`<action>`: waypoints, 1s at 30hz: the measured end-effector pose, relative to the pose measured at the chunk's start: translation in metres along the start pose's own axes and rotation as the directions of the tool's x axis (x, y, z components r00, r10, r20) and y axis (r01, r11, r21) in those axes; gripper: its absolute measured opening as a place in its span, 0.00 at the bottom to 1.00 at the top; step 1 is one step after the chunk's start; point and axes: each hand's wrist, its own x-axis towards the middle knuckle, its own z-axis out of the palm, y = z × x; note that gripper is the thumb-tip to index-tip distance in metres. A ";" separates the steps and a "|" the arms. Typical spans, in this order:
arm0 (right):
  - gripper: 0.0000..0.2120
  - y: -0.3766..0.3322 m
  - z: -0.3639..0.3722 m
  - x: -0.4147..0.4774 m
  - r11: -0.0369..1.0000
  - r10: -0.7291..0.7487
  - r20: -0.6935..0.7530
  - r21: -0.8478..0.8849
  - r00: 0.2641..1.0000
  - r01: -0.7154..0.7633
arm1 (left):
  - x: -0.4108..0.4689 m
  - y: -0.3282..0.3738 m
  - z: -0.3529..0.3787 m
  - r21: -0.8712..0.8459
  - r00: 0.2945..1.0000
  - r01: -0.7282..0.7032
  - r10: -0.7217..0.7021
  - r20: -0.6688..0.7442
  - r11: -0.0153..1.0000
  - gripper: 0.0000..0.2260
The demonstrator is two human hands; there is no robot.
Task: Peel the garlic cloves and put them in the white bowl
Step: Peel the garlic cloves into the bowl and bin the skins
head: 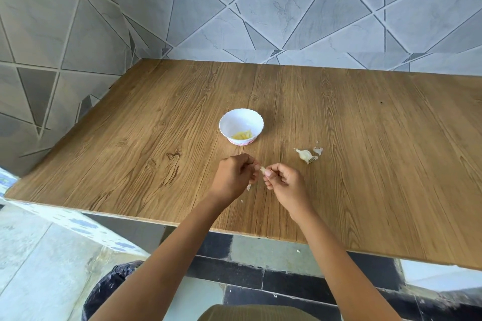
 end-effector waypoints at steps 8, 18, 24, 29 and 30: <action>0.04 -0.007 -0.008 -0.002 0.958 0.096 0.072 0.265 0.993 -0.112 | 0.001 -0.002 -0.002 -0.260 0.970 0.242 -0.226 0.090 0.935 0.07; 0.04 -0.009 -0.006 0.000 0.938 0.101 0.041 0.330 0.994 -0.109 | -0.002 0.010 -0.001 -0.105 0.988 0.154 -0.153 0.020 0.982 0.05; 0.04 -0.004 -0.010 -0.001 0.932 0.098 0.061 0.345 0.993 -0.113 | -0.004 0.014 -0.009 -0.265 0.966 0.239 -0.202 0.159 0.934 0.05; 0.05 0.002 -0.009 -0.004 0.962 -0.094 0.029 0.261 0.995 0.083 | 0.000 0.020 -0.012 -0.316 0.899 0.419 -0.339 0.278 0.851 0.04; 0.05 0.004 -0.009 -0.005 0.965 -0.141 0.016 0.225 0.990 0.134 | 0.001 0.020 -0.012 -0.346 0.876 0.467 -0.374 0.305 0.814 0.04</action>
